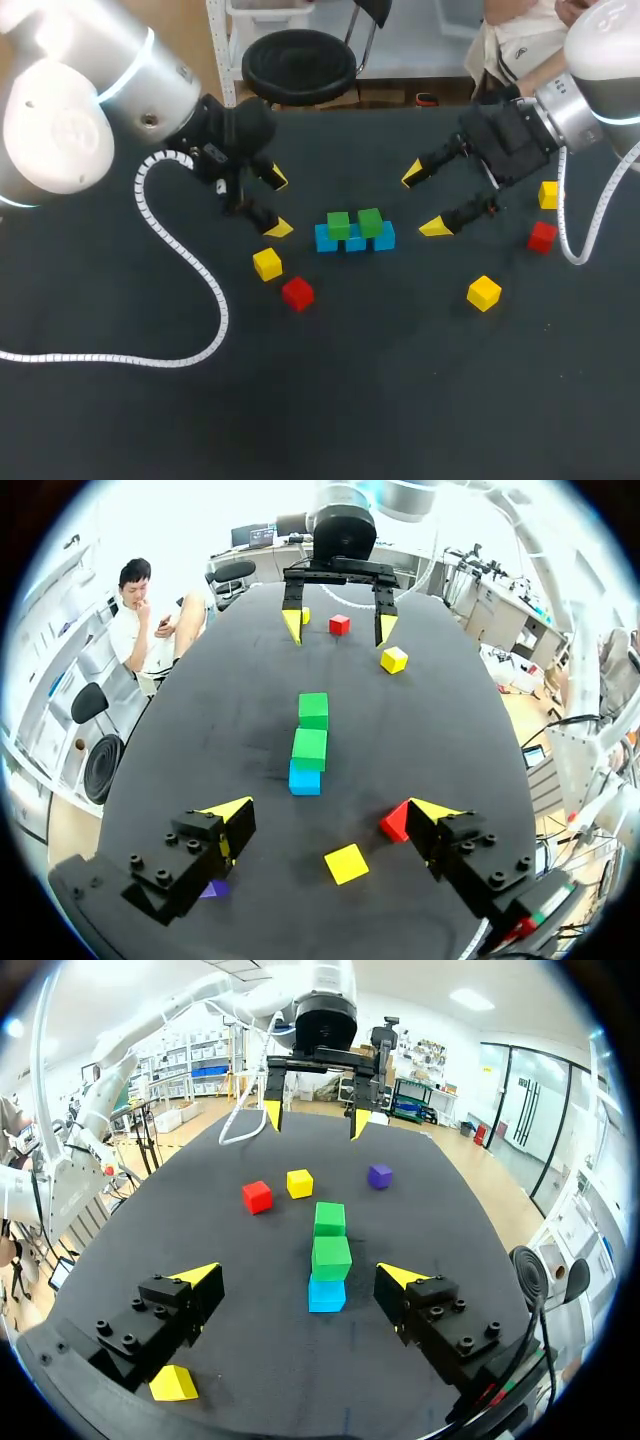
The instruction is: Place the blue cubes, place green cubes on the blue cubes, place the yellow cubes on the green cubes, then place the red cubes on the yellow cubes, and place purple cube on the red cubes.
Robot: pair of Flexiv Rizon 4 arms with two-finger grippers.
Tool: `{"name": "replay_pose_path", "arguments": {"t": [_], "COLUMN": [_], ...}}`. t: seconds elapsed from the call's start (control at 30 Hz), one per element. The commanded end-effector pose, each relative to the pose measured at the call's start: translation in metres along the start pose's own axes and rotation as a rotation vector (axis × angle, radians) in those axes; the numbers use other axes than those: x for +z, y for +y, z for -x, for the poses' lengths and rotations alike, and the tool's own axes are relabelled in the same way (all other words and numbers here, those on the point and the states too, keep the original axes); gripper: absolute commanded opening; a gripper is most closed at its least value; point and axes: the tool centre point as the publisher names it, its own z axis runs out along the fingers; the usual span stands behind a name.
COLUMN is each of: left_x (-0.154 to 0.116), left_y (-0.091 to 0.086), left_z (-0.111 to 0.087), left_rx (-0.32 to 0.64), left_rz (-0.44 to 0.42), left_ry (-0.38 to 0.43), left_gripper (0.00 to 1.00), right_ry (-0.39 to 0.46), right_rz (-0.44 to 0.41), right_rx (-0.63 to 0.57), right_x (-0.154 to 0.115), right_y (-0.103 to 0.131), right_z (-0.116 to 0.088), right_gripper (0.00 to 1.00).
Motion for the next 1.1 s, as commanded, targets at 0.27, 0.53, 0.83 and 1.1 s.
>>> {"name": "replay_pose_path", "arguments": {"t": [0.27,0.53,0.83,1.1], "left_x": [0.0,0.0,0.0,0.0], "left_y": [0.0,0.0,0.0,0.0], "left_z": [0.0,0.0,0.0,0.0], "left_rx": [0.0,0.0,0.0,0.0], "left_rz": [0.001,0.001,0.001,0.001], "left_ry": [-0.001,-0.001,-0.001,-0.001], "left_gripper": [1.0,1.0,1.0,1.0], "right_ry": [-0.001,0.112,0.233,0.199], "right_rz": [-0.001,0.082,0.17,0.187], "right_rx": [-0.001,-0.005,0.001,-0.196], "right_x": [0.0,-0.032,-0.051,-0.063], "right_y": [0.0,0.041,0.098,0.131], "right_z": [0.0,-0.006,-0.011,-0.034], "right_gripper": [1.0,1.0,1.0,1.0]}}
